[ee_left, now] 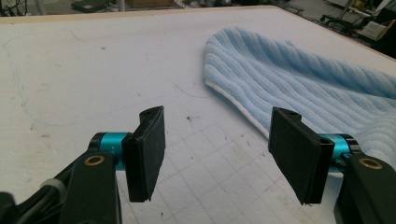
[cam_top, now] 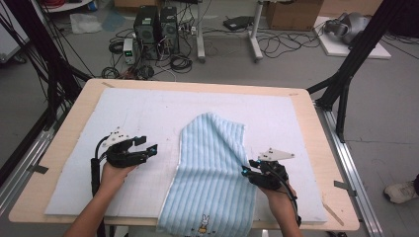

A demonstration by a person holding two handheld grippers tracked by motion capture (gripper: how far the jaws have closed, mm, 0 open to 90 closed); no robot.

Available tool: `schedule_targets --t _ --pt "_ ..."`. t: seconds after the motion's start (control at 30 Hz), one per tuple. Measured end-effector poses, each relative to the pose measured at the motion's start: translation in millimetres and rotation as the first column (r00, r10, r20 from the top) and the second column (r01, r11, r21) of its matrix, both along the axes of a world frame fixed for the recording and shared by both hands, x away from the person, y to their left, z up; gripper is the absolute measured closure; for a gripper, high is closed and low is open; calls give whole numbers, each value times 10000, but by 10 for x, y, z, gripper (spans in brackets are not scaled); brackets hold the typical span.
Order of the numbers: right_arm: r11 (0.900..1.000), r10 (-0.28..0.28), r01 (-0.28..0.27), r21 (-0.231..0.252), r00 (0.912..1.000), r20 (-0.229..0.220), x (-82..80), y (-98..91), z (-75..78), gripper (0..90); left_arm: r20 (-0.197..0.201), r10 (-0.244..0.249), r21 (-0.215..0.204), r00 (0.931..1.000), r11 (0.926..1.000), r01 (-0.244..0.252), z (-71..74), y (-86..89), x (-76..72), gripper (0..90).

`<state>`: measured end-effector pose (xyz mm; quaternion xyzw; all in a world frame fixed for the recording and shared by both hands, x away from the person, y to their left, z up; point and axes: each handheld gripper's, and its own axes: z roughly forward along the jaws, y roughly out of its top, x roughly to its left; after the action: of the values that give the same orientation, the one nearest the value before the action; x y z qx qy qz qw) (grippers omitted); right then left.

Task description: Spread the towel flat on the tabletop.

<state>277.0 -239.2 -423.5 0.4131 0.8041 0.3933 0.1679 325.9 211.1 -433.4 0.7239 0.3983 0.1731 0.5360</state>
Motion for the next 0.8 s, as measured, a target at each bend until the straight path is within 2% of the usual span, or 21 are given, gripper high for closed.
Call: schedule_targets --t 0.07,0.13,0.2,0.4,0.47,0.5,0.53,0.6,0.7,0.8 --pt "9993 135 -147 343 9993 340 44 121 30 544 -28 63 -7 10000 10000 -63 -3 7 6 370" --pt "9973 392 -421 600 9980 487 109 284 44 495 -77 106 -34 9999 9999 -106 -7 14 10 370" --pt "9967 668 -688 427 9967 464 215 498 18 456 -124 171 -11 9998 9999 -171 -10 22 10 369" --pt "9981 523 -524 -334 9986 -56 578 976 -129 484 -103 354 -42 9993 9994 -355 -12 70 1 370" --pt "9961 680 -700 -529 9970 -381 697 1117 -167 556 -166 412 -124 9990 9991 -415 -18 86 5 371" --pt "9923 852 -892 -859 9951 -495 734 1183 -191 630 -174 392 -119 9991 9992 -394 -22 94 8 373" --pt "9900 1032 -1064 -925 9939 -390 743 1220 -196 749 -185 421 -166 9989 9990 -424 -26 97 9 375" --pt "9867 1330 -1377 -859 9894 -582 736 1242 -184 847 -199 398 -176 9990 9990 -401 -29 108 12 378" --pt "9791 1782 -1852 -839 9803 -848 647 1207 -155 862 -207 402 -163 9990 9990 -405 -31 121 14 381" --pt "9769 1827 -1887 -1001 9810 -655 503 1097 -121 861 -176 404 -184 9990 9990 -407 -25 130 4 385"
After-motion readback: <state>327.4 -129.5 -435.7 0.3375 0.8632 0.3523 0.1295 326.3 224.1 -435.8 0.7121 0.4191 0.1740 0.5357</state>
